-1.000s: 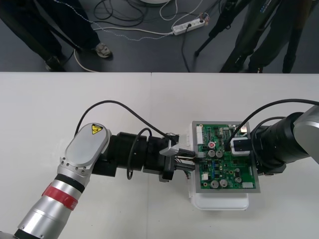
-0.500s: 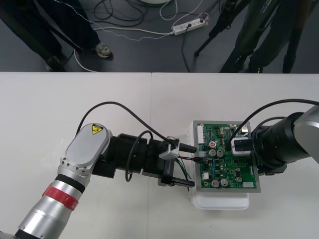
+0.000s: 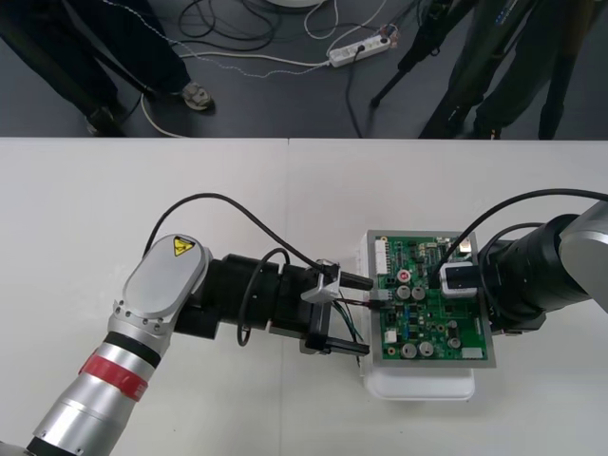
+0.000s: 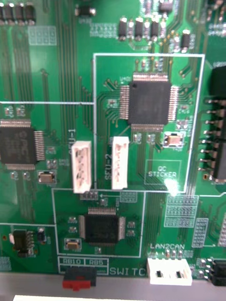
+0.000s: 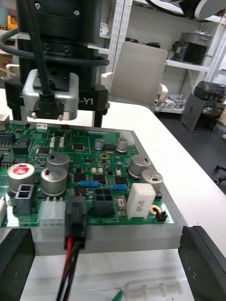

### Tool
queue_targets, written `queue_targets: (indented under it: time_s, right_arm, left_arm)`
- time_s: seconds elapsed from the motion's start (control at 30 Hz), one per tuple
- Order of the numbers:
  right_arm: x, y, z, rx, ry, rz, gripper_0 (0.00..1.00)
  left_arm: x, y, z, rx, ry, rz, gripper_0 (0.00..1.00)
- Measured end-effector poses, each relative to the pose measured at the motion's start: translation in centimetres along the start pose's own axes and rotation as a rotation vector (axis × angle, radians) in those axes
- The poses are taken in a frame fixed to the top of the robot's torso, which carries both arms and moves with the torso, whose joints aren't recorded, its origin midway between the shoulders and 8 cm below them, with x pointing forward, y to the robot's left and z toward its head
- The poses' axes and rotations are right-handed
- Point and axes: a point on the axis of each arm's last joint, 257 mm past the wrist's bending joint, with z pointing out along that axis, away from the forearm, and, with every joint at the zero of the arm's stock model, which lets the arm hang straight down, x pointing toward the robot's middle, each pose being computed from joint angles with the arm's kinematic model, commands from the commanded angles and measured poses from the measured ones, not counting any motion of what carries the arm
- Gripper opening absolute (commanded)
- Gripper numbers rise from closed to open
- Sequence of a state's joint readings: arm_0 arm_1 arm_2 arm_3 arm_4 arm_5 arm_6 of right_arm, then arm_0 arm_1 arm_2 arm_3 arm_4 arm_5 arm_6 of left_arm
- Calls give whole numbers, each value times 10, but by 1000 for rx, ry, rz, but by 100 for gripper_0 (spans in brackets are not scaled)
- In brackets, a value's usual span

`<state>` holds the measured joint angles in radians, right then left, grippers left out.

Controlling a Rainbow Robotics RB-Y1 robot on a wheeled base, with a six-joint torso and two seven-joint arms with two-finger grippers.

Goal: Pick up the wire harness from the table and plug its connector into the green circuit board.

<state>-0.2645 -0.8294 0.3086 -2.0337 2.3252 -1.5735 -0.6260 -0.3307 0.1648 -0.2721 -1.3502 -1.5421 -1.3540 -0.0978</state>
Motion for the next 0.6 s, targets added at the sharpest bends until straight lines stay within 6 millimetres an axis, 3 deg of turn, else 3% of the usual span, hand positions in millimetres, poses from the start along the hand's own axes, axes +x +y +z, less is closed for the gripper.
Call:
queue_targets:
  time_s: [0.2,0.6]
  right_arm:
    - [-1,0,0,0,-2,0,100]
    - [-1,0,0,0,-3,-1,100]
  left_arm:
    - [4,15,-21,-50,11,-2,90]
    - [12,33,-89,-119,73,32,90]
